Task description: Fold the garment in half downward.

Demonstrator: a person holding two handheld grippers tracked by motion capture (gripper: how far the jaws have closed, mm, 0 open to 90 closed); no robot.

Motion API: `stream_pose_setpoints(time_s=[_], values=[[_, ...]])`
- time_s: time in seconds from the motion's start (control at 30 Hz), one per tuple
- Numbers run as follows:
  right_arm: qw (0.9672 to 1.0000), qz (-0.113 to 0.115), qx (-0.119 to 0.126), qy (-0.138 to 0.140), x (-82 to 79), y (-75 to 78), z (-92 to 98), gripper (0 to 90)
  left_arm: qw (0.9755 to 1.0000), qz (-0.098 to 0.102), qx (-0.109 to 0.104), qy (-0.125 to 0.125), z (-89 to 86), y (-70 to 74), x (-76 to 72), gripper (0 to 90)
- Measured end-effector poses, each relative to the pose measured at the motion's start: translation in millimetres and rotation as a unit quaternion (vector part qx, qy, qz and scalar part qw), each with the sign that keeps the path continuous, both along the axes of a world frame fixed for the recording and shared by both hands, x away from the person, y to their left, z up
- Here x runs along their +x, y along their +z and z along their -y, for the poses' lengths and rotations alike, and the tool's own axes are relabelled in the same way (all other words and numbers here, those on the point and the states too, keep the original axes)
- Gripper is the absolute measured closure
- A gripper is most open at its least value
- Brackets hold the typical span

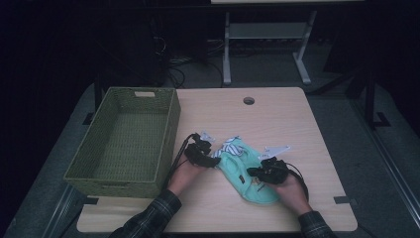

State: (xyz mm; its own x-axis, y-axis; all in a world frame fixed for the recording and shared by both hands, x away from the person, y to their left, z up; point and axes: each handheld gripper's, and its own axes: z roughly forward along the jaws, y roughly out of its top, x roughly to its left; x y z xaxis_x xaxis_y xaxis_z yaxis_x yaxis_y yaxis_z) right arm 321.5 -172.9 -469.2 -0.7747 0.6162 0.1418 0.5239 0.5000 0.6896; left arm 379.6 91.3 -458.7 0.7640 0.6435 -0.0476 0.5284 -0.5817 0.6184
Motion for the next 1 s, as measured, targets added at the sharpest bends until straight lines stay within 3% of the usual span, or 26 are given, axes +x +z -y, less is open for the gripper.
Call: stream_pose_setpoints(time_s=[0.27, 0.6, 0.83, 1.0], values=[[1.0, 0.001, 0.0, -0.001, -0.3, -0.7, -0.2, 89.9, 0.9998, 0.006, 0.007, -0.016, 6.0, -1.6, -2.2, 46.1], [1.0, 0.001, -0.001, -0.001, -0.5, -0.5, -0.6, 89.9, 0.9994, -0.004, 0.002, -0.035, 10.2, -0.1, -2.5, 77.2], [1.0, 0.0, -0.003, -0.001, -0.3, -0.3, -0.5, 89.9, 0.9993, -0.018, -0.022, -0.026, 6.9, 0.6, 2.5, 83.8], [1.0, 0.001, -0.003, 0.002, 1.0, -0.6, -0.4, 89.9, 0.9983, -0.012, -0.055, -0.017, -0.5, 15.5, 2.7, 83.9]])
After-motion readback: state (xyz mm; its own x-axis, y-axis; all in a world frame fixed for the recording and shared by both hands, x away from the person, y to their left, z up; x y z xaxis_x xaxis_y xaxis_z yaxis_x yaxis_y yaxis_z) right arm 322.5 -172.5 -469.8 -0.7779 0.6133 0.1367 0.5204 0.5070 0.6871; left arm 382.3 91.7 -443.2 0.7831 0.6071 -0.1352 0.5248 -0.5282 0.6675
